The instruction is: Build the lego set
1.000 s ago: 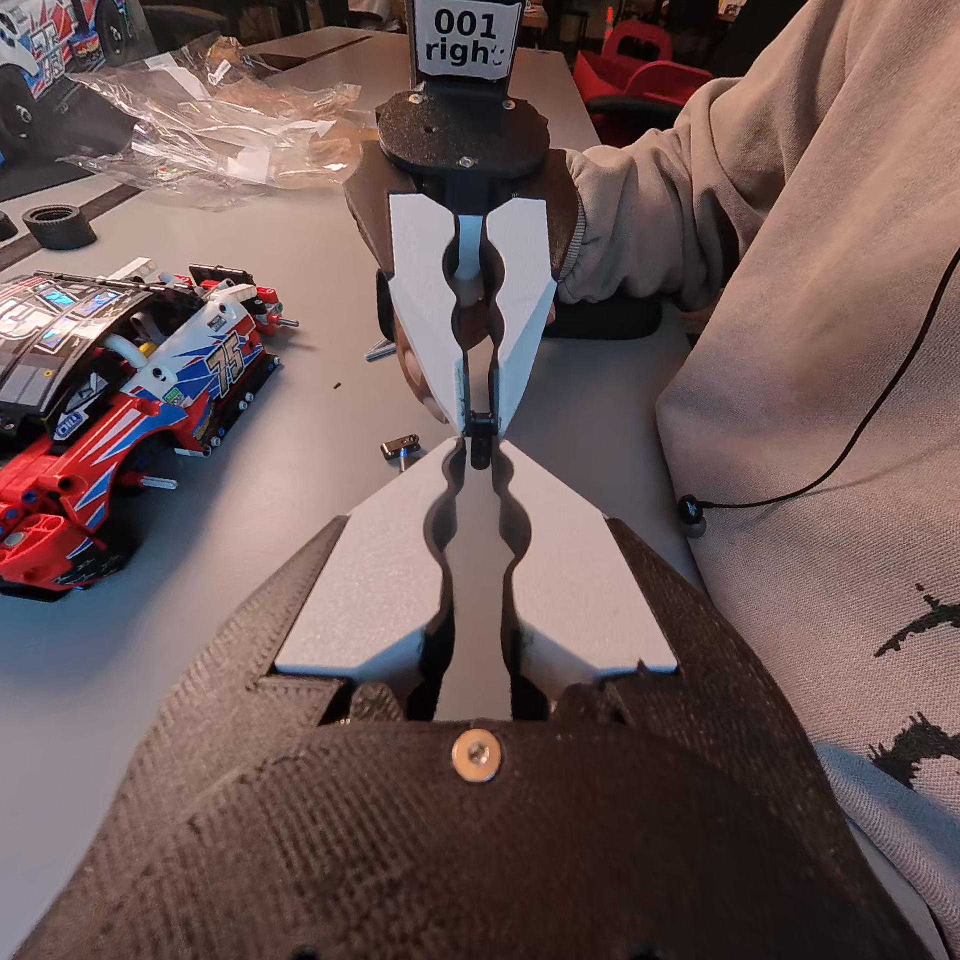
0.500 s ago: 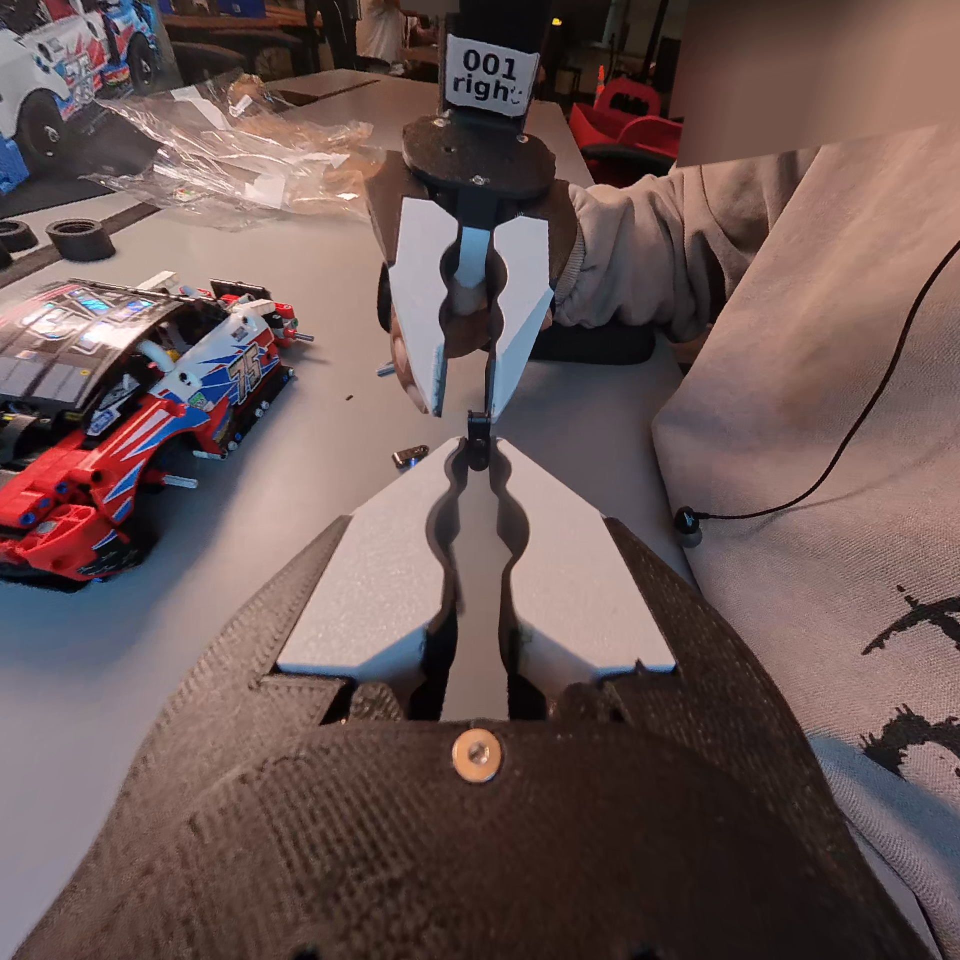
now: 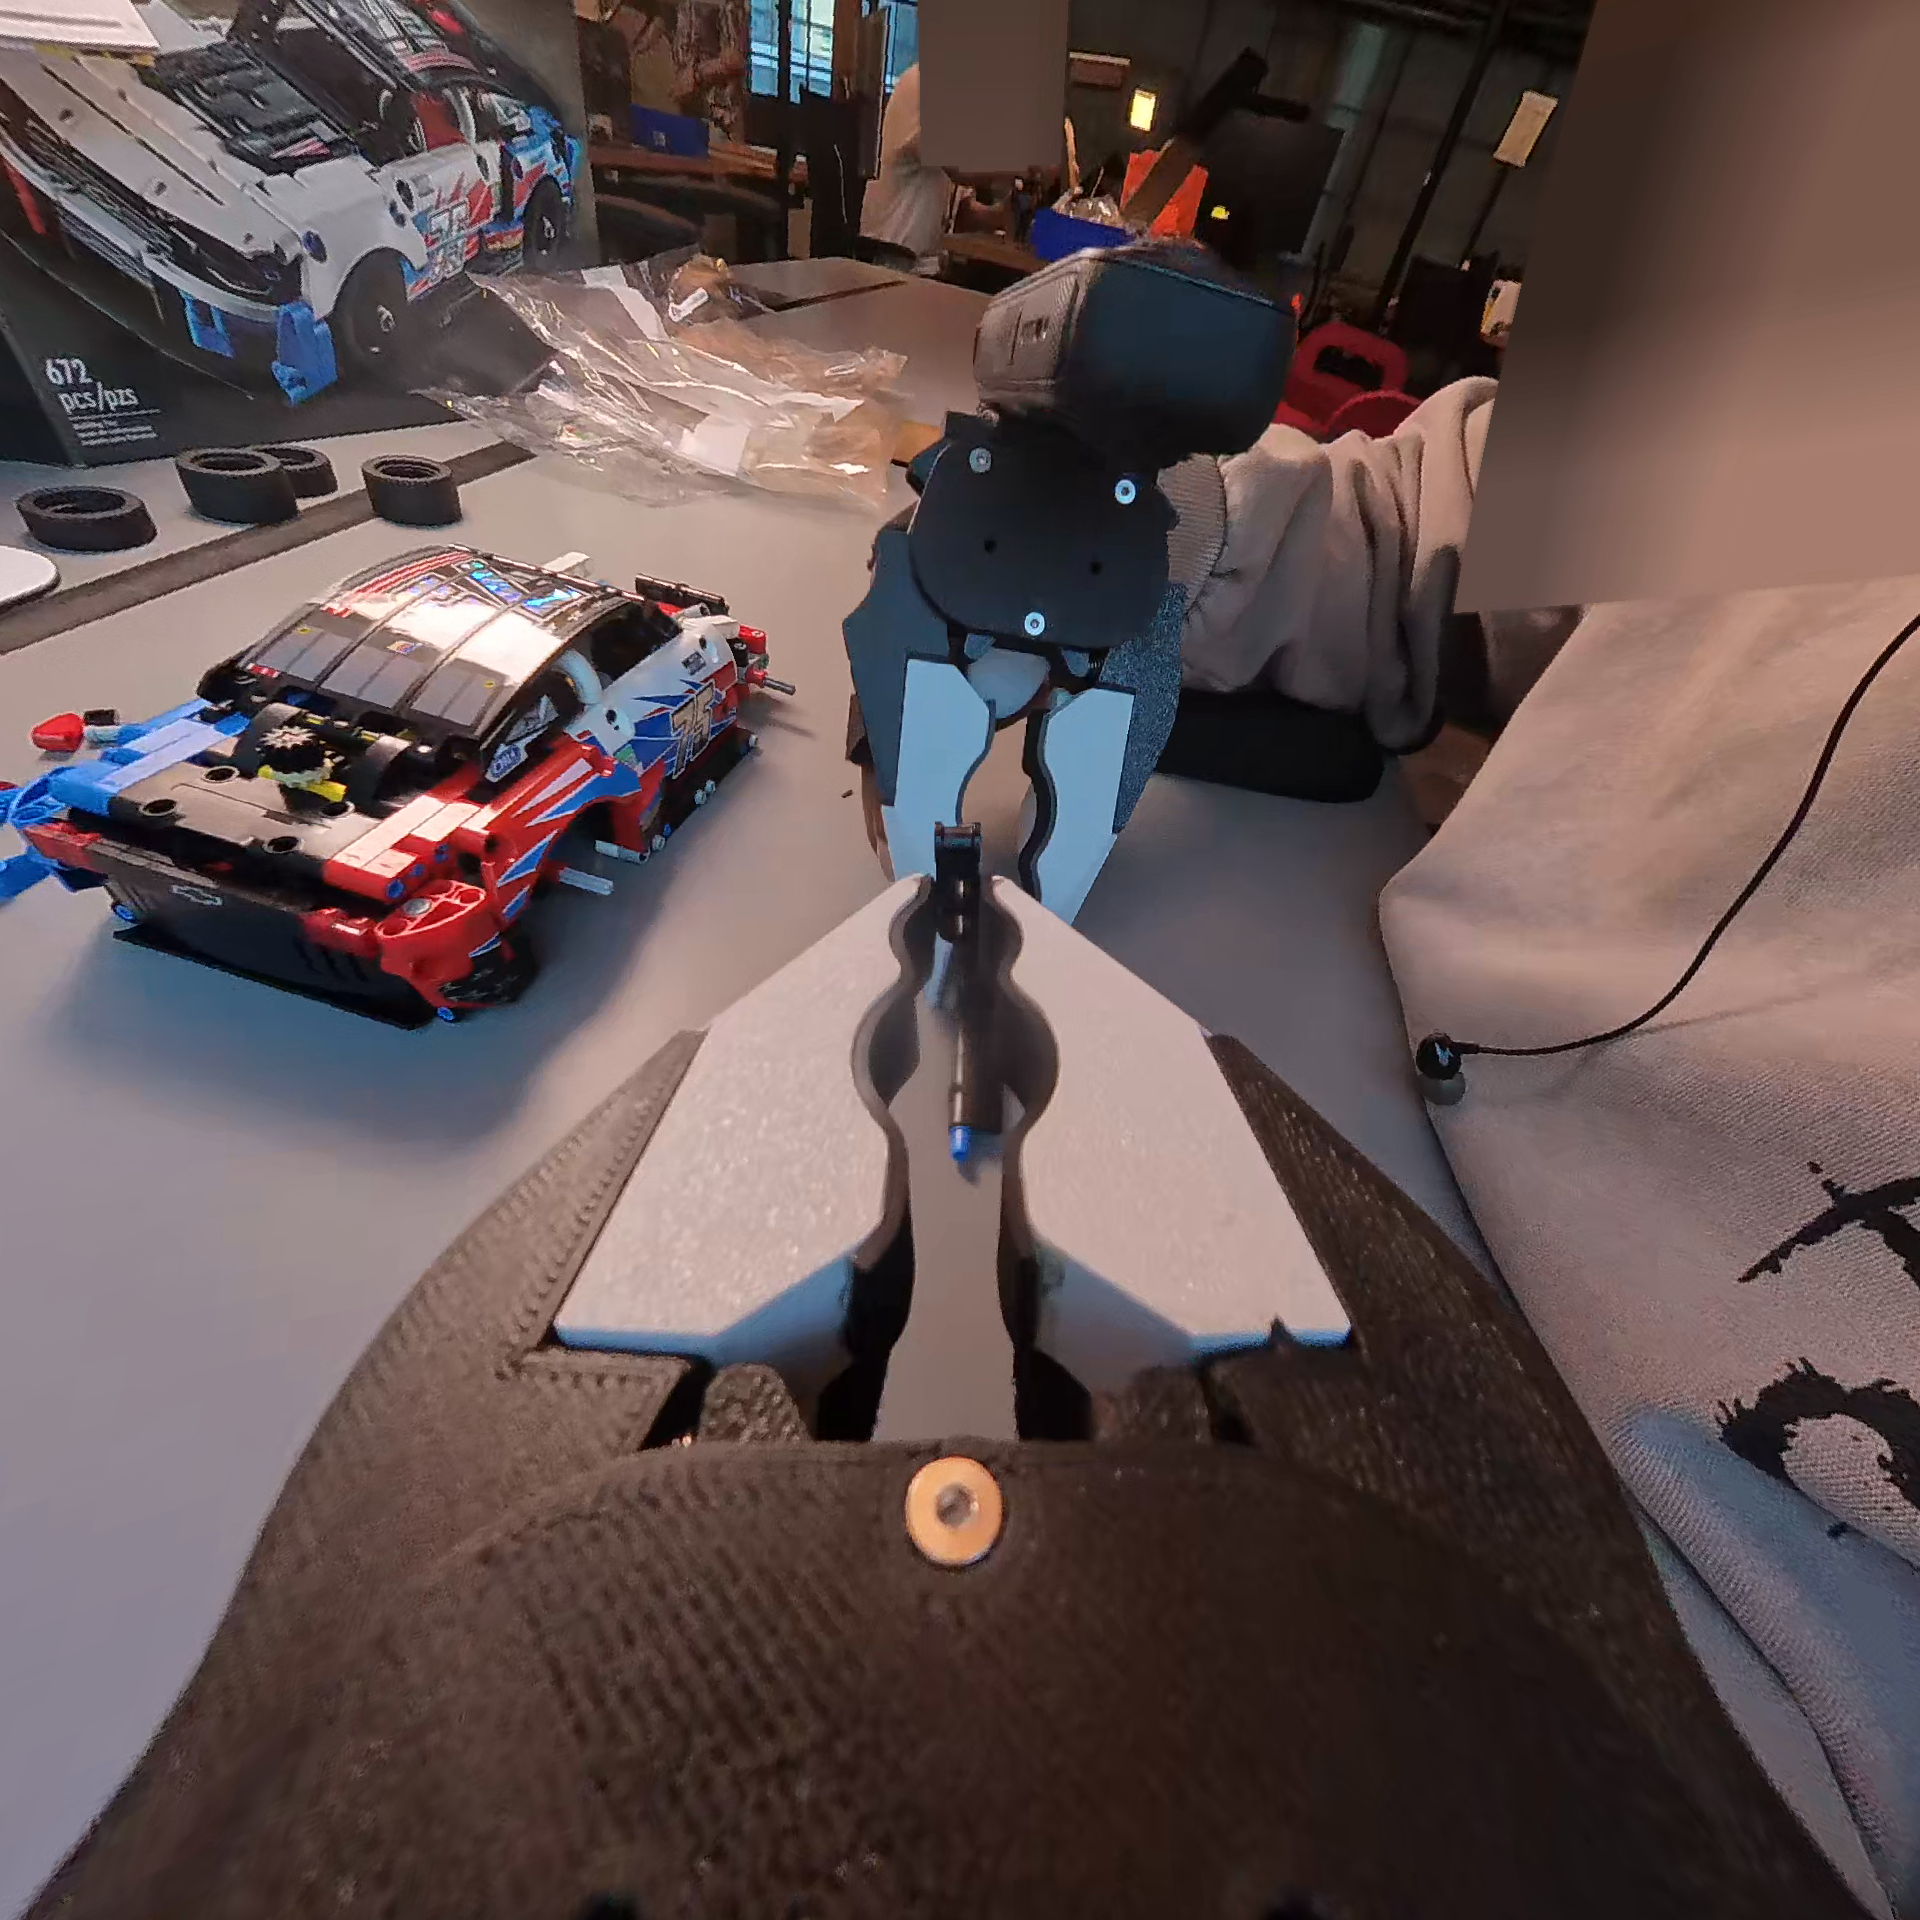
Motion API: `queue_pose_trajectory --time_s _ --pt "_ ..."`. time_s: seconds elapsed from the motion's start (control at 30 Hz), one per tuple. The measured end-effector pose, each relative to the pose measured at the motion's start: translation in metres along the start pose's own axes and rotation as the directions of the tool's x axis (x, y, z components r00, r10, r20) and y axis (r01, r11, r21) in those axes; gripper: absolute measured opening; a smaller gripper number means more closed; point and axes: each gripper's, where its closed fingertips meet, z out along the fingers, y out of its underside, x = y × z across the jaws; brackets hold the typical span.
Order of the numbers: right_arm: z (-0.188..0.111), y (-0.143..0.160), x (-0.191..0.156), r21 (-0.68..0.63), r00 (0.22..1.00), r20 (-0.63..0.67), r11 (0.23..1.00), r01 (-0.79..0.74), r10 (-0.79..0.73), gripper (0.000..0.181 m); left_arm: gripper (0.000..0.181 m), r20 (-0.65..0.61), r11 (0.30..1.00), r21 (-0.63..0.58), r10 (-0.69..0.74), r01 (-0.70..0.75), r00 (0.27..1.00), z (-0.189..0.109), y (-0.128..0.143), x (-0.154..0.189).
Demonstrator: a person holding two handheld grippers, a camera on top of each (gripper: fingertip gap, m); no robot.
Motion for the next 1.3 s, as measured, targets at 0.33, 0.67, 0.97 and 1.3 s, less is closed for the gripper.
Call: queue_pose_trajectory --time_s 0.33,0.67,0.97,1.3 --pt "-0.047 -0.031 0.020 0.249 0.974 -0.223 0.968 0.023 0.035 0.013 0.004 -0.069 0.983 0.154 -0.085 0.095 0.994 -0.009 -0.022 0.002" --pt "-0.075 -0.052 0.009 0.357 0.978 -0.189 0.934 -0.014 0.087 0.013 0.005 -0.127 0.980 0.187 -0.037 0.061 0.991 -0.002 -0.021 0.014" --pt "-0.063 -0.039 0.002 0.252 0.984 -0.168 0.968 -0.019 0.063 0.013 0.005 -0.068 0.995 0.070 0.079 -0.074 0.995 0.010 -0.003 0.016" --pt "-0.041 -0.020 -0.008 0.150 0.992 -0.095 0.986 -0.067 0.082 0.012 0.006 -0.036 0.947 -0.105 0.301 -0.303 0.953 0.022 0.021 0.024"
